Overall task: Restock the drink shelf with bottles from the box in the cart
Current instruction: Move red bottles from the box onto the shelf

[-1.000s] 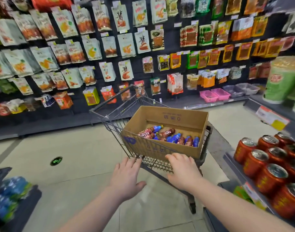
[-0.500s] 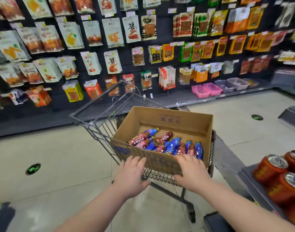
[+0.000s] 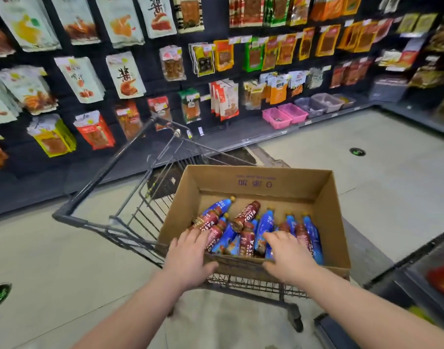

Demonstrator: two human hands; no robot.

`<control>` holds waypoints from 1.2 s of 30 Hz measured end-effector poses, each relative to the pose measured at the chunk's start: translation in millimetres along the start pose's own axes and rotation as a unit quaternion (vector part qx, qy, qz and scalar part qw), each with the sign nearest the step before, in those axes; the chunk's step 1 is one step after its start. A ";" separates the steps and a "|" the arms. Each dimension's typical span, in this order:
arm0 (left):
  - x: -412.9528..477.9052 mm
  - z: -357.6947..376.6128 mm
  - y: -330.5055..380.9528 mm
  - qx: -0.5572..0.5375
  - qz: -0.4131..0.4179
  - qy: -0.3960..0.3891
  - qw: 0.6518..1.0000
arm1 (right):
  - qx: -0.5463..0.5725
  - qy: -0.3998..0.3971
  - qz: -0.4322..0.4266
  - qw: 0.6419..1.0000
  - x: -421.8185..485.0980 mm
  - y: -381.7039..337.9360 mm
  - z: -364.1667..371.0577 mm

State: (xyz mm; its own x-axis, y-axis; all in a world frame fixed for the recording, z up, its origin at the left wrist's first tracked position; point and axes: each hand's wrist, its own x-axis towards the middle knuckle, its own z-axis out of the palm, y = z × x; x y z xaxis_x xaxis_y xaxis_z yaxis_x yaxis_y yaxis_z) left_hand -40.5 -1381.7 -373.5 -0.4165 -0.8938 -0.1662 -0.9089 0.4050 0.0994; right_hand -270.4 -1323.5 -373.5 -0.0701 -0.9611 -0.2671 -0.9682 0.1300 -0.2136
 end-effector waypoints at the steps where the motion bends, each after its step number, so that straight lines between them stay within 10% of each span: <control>1: 9.0 4.2 -0.4 -0.002 0.007 -0.006 1.000 | 0.001 -0.004 0.008 1.000 7.4 3.4 1.1; 24: 196.9 60.5 -45.2 -0.013 -0.053 -0.185 0.981 | 0.031 -0.227 0.068 0.971 209.9 63.9 73.7; 36: 269.4 120.9 -81.1 -0.111 -0.072 -0.286 0.949 | 0.177 -0.242 0.250 0.921 212.7 47.1 124.7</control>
State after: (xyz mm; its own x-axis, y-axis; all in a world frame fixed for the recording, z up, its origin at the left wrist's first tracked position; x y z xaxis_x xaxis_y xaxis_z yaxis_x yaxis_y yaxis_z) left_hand -81.6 -1632.1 -544.9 -0.2904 -0.6607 -0.6922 -0.9565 0.1797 0.2298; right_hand -301.0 -1491.4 -557.6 -0.2883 -0.5497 -0.7841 -0.6990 0.6804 -0.2201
